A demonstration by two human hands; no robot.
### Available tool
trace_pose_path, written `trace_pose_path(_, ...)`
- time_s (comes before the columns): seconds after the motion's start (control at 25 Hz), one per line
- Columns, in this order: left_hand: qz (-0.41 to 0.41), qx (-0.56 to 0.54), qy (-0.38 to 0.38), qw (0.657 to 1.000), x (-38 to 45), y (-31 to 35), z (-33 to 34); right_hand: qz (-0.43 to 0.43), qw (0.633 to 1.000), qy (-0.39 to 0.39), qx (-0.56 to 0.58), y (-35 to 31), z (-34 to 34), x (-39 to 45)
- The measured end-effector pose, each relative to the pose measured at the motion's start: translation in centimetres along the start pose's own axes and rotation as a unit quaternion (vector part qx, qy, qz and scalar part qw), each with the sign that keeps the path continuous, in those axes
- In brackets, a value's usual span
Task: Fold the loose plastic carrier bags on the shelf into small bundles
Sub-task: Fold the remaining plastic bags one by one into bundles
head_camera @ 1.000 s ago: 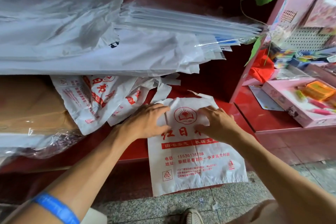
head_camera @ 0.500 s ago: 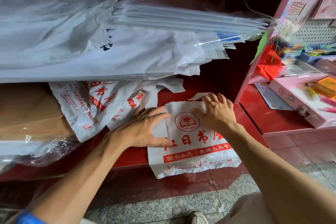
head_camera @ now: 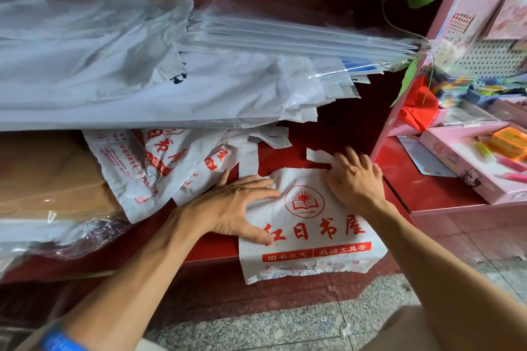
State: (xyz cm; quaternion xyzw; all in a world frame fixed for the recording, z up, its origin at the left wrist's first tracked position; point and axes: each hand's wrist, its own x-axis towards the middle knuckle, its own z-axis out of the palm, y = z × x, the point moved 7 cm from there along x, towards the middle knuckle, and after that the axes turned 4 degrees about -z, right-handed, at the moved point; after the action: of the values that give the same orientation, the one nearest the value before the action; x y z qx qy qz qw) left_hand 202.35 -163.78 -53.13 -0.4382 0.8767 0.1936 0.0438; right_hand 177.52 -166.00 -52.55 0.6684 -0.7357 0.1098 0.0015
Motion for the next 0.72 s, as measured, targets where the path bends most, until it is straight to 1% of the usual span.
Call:
trace_pose_path(0.04, 0.003, -0.006, -0.005, 1.0, -0.1, 0.0, 0.1, 0.008, 0.998, 0.055, 0.02, 0.0, -1.3, 0.1)
trace_pose_path(0.08, 0.005, -0.008, -0.008, 1.0, 0.0, -0.2, 0.2, -0.004, 0.992, 0.113, 0.05, -0.3, -2.6, 0.2)
trace_pose_path(0.12, 0.006, -0.009, -0.009, 1.0, 0.0, -0.3, 0.2, -0.028, 0.987, 0.139, 0.078, -0.8, -3.1, 0.3)
trace_pose_path(0.16, 0.007, -0.008, -0.009, 1.0, 0.0, -0.3, 0.3, -0.055, 0.987, 0.117, 0.099, -1.3, -2.9, 0.7)
trace_pose_path(0.2, 0.008, -0.006, -0.008, 1.0, 0.0, -0.2, 0.3, -0.073, 0.991, 0.061, 0.096, -2.0, -2.1, 0.9)
trace_pose_path(0.24, 0.007, -0.003, -0.007, 1.0, -0.1, -0.1, 0.3, -0.077, 0.995, -0.013, 0.069, -2.4, -0.7, 0.9)
trace_pose_path(0.28, 0.005, 0.0, -0.007, 1.0, -0.2, 0.0, 0.2, -0.061, 0.996, -0.055, 0.042, -2.3, 0.2, 0.8)
trace_pose_path(0.32, 0.004, 0.004, -0.007, 1.0, -0.4, 0.1, 0.2, -0.035, 0.998, -0.04, 0.034, -2.0, 0.1, 0.8)
trace_pose_path(0.36, 0.004, 0.01, -0.008, 1.0, -0.5, 0.2, 0.2, -0.016, 0.999, 0.015, 0.034, -1.7, -0.8, 0.9)
trace_pose_path(0.4, 0.002, 0.017, -0.008, 1.0, -0.6, 0.3, 0.2, -0.003, 0.996, 0.089, 0.03, -1.5, -2.2, 0.7)
trace_pose_path(0.44, 0.0, 0.023, -0.008, 1.0, -0.6, 0.3, 0.1, 0.0, 0.989, 0.146, 0.032, -1.6, -3.3, 0.5)
trace_pose_path(0.48, -0.003, 0.025, -0.008, 1.0, -0.7, 0.2, 0.1, -0.011, 0.984, 0.168, 0.049, -1.8, -3.7, 0.4)
trace_pose_path(0.52, -0.003, 0.026, -0.009, 1.0, -0.7, 0.2, 0.1, -0.032, 0.985, 0.149, 0.079, -1.9, -3.4, 0.6)
trace_pose_path(0.6, 0.0, 0.027, -0.015, 1.0, -0.7, 0.1, 0.4, -0.061, 0.989, 0.052, 0.126, -2.4, -1.9, 0.7)
trace_pose_path(0.64, 0.0, 0.029, -0.018, 0.999, -0.7, 0.1, 0.6, -0.063, 0.99, 0.01, 0.125, -2.4, -1.3, 0.5)
trace_pose_path(0.68, -0.001, 0.031, -0.016, 0.999, -0.6, 0.2, 0.8, -0.06, 0.992, -0.015, 0.112, -2.4, -1.1, 0.2)
trace_pose_path(0.72, -0.004, 0.035, -0.011, 0.999, -0.5, 0.3, 0.9, -0.062, 0.995, -0.023, 0.08, -2.5, -1.1, -0.1)
